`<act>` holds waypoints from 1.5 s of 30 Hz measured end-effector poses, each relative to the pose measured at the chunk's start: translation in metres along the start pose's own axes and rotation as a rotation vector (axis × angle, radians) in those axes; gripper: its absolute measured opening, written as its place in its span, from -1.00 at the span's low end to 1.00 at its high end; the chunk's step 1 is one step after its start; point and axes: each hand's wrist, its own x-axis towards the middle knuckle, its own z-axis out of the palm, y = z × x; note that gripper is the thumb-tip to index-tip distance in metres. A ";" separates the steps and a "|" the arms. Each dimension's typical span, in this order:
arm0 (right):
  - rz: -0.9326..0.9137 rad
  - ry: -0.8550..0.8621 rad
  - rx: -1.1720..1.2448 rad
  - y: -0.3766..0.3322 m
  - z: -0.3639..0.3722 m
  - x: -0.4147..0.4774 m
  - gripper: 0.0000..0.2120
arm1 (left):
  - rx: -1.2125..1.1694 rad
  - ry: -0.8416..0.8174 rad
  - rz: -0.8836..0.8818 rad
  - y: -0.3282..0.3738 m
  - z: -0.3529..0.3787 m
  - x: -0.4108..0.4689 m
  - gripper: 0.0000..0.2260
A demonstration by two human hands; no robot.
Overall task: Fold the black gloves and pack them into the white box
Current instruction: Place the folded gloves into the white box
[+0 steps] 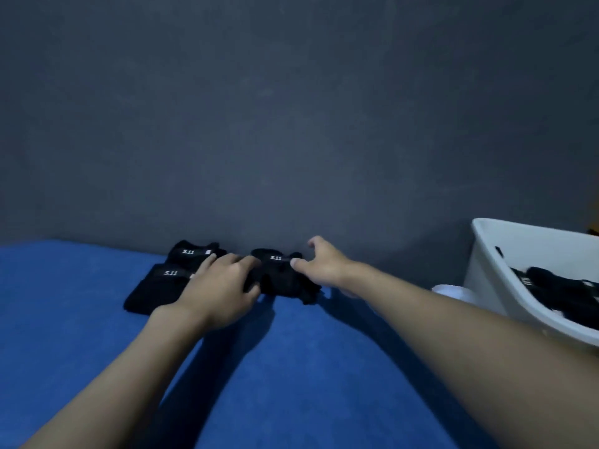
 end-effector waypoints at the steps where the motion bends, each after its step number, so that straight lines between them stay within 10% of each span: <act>1: 0.023 -0.002 0.057 0.002 0.004 0.005 -0.32 | 0.022 -0.012 0.001 -0.003 0.003 0.001 -0.59; 22: 0.078 0.029 0.319 0.022 0.005 0.017 -0.45 | -0.219 -0.048 -0.017 0.016 0.024 0.016 -0.60; 39: -0.190 0.116 0.485 -0.011 -0.090 -0.054 -0.61 | -1.637 0.190 -0.259 0.098 -0.036 0.017 -0.61; 45: -0.270 0.073 0.465 -0.013 -0.139 -0.108 -0.69 | -1.707 0.278 -0.124 0.153 -0.075 0.017 -0.69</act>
